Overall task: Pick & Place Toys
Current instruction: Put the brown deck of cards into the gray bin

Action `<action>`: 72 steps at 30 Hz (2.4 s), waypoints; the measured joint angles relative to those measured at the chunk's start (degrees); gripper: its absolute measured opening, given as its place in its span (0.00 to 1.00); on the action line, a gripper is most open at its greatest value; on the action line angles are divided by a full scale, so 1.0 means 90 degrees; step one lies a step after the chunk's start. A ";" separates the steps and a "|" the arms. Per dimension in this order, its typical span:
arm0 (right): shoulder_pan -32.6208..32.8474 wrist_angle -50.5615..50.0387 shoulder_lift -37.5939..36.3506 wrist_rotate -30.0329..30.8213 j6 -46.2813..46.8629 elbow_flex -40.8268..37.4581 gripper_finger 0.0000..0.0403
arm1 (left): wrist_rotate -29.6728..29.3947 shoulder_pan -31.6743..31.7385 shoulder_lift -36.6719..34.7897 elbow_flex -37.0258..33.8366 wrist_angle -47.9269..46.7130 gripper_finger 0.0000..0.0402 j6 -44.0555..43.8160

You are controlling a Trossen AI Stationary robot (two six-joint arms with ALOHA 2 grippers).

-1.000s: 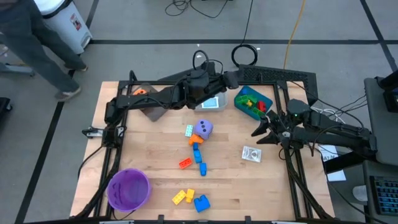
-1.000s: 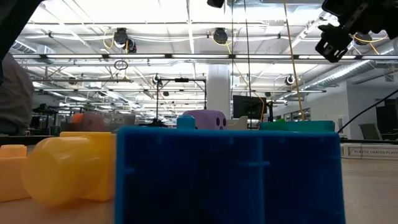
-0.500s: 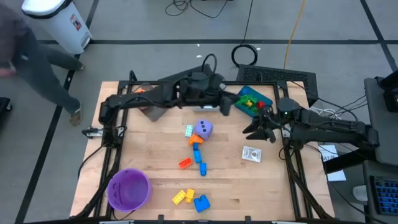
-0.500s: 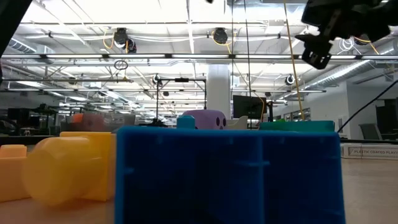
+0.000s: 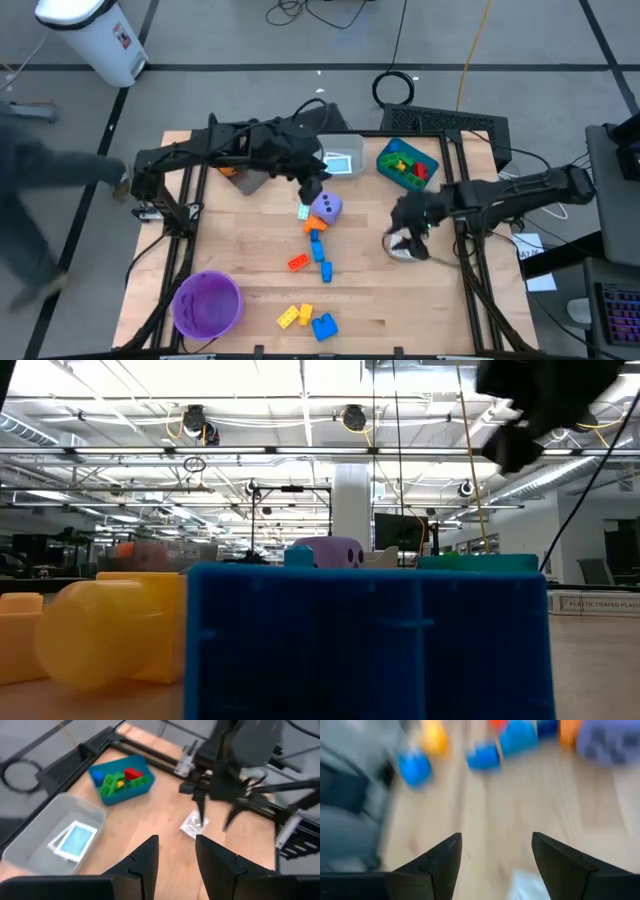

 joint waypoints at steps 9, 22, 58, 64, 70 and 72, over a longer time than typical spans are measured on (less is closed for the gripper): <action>0.0885 -0.1807 0.0255 0.1724 0.0645 -0.0028 0.58 | -0.0015 -0.0245 0.0114 -0.0007 0.0108 0.34 0.0632; 0.0794 -0.1644 0.0702 0.1649 0.1157 -0.0359 0.79 | 0.0155 -0.0265 0.0064 -0.0007 0.0110 0.34 0.0836; 0.0811 -0.0363 0.2349 0.1587 0.0577 -0.0958 0.84 | 0.0137 -0.0418 0.0071 -0.0007 0.0154 0.34 0.0495; 0.0740 -0.0513 0.2284 0.1843 -0.0734 -0.0922 0.73 | 0.0112 -0.0415 0.0071 -0.0006 0.0149 0.34 0.0509; 0.0329 -0.0833 0.2112 0.1995 -0.1584 -0.0517 0.70 | 0.0008 -0.0406 0.0071 -0.0007 0.0149 0.34 0.0507; 0.0235 -0.0837 0.2064 0.1911 -0.1793 -0.0308 0.72 | 0.0008 -0.0406 0.0071 -0.0007 0.0147 0.34 0.0505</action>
